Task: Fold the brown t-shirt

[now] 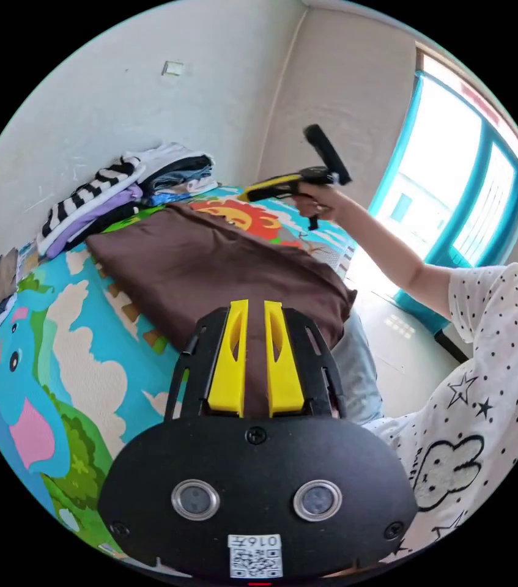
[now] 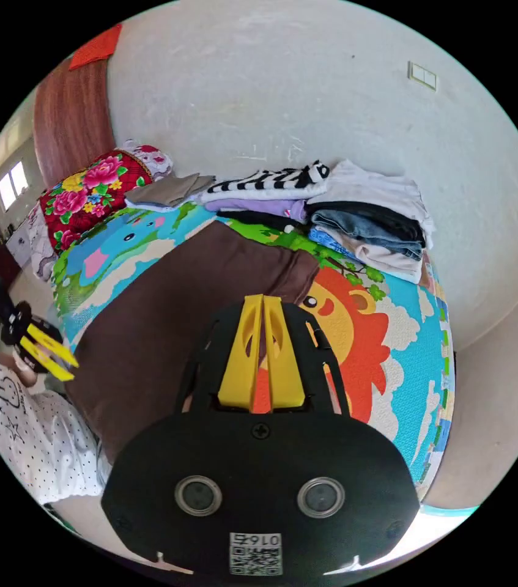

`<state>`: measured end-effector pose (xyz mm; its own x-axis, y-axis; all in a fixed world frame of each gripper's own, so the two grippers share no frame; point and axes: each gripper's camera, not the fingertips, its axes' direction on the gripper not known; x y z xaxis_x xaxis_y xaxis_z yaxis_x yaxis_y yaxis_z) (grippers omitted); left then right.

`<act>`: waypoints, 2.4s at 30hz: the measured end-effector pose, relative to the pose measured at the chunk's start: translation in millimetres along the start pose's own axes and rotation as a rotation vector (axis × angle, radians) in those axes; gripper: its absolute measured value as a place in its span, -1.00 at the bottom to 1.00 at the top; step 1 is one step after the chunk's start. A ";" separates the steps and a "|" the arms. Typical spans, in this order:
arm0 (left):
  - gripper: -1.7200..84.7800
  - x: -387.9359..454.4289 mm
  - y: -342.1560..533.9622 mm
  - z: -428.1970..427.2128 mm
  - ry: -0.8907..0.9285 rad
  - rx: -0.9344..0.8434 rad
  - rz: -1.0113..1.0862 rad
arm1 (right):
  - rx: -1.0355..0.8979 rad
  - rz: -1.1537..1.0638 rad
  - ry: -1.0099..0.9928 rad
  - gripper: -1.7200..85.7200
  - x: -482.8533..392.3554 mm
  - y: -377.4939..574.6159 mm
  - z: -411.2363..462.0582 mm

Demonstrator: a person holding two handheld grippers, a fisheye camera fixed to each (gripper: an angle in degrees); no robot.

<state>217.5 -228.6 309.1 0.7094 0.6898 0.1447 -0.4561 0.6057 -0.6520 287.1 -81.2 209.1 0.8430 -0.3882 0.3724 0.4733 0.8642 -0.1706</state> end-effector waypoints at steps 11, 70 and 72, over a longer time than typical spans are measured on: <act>-0.98 18.9 50.5 -17.7 -0.053 -0.073 -0.075 | 0.017 0.046 0.053 -0.97 -108.5 153.7 -36.3; -0.85 86.1 212.5 122.5 0.134 -0.180 -0.010 | 0.380 -0.060 -0.101 -0.63 -308.9 370.9 -185.0; -0.93 84.7 225.7 125.4 0.129 -0.139 -0.028 | 0.361 -0.078 -0.088 -0.63 -318.2 374.5 -187.6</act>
<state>107.2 16.2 267.6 0.7878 0.6115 0.0732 -0.3630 0.5572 -0.7468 244.1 305.9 -144.5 0.7756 -0.4416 0.4510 0.4013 0.8965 0.1876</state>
